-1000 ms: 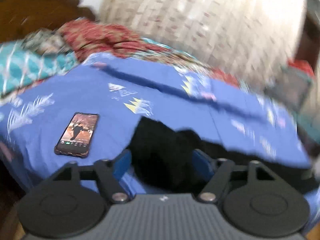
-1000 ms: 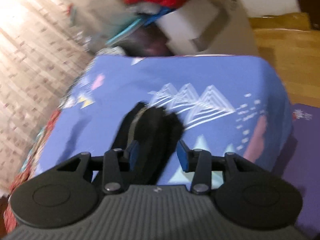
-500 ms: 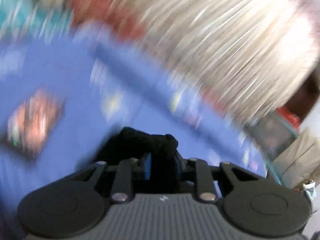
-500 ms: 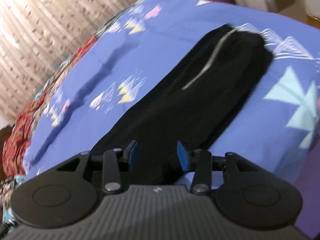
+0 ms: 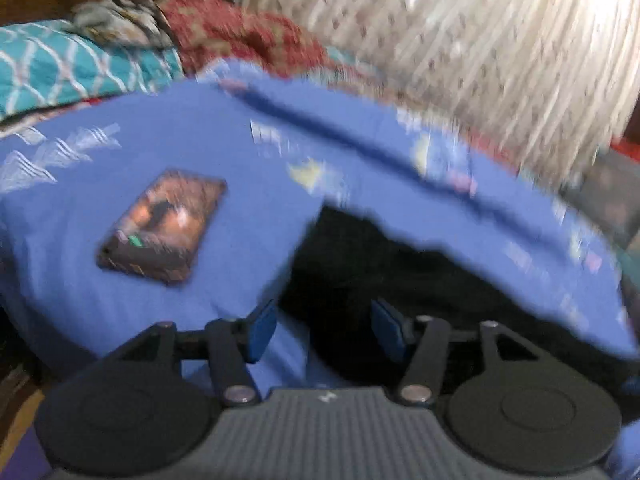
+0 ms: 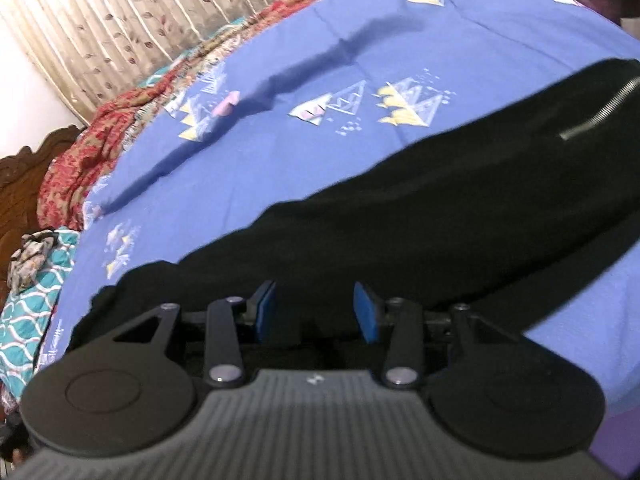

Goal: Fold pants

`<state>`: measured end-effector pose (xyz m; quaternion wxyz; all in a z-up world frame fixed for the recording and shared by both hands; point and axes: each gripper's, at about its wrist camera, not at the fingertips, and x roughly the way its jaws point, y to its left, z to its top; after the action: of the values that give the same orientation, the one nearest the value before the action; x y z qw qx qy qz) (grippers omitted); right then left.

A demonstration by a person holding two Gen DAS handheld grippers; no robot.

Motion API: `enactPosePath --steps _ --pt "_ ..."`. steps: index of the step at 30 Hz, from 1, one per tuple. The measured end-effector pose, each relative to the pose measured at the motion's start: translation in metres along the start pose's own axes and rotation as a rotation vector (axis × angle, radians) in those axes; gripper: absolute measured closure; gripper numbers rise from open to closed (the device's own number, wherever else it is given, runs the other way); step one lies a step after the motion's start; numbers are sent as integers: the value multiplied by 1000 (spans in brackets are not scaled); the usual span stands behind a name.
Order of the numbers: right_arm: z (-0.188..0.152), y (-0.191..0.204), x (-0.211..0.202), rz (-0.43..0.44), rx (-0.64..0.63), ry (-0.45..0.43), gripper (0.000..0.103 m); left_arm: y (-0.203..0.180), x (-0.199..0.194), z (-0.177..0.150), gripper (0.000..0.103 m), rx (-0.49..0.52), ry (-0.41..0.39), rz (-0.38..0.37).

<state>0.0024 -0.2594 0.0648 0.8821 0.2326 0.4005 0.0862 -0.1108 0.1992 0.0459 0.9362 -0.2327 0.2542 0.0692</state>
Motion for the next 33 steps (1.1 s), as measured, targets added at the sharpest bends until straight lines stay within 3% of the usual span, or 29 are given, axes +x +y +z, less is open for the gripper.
enactPosePath --steps 4,7,10,11,12,13,14,16,18,20,22,24,27,29,31,33 --pt "17 4 19 64 22 1 56 -17 -15 34 50 -54 -94 -79" --pt "26 12 46 113 38 26 51 -53 5 46 50 16 -90 -136" --pt "20 26 70 117 -65 92 49 -85 35 38 50 87 -43 -201" --pt "16 30 76 105 -106 109 49 -92 46 32 51 102 -13 -192" --pt "14 31 82 95 -131 145 56 -97 59 28 53 111 28 -173" --pt "9 29 87 94 -127 208 78 -100 71 25 54 119 80 -149" --pt "2 26 86 113 -108 278 83 -99 80 20 54 124 134 -108" --pt "-15 22 66 186 -148 333 84 -91 81 10 54 132 193 -54" --pt "-37 13 45 184 -203 371 85 -78 74 -4 55 153 227 -10" --pt "-51 -6 24 182 -176 363 83 -67 63 -10 55 137 243 -14" --pt "-53 -31 3 187 -85 291 82 -70 48 -4 55 116 227 -31" --pt "-45 -63 -23 191 43 157 78 -86 36 6 54 127 172 -82" --pt "-31 -113 -59 87 197 -87 57 -129 38 22 52 177 115 -191" --pt "-24 -144 -78 9 287 -222 52 -158 47 21 52 213 132 -258" --pt "-22 -172 -90 -45 378 -336 31 -184 63 11 52 234 180 -312" --pt "-24 -199 -96 -66 475 -417 25 -207 78 -7 52 273 224 -354"
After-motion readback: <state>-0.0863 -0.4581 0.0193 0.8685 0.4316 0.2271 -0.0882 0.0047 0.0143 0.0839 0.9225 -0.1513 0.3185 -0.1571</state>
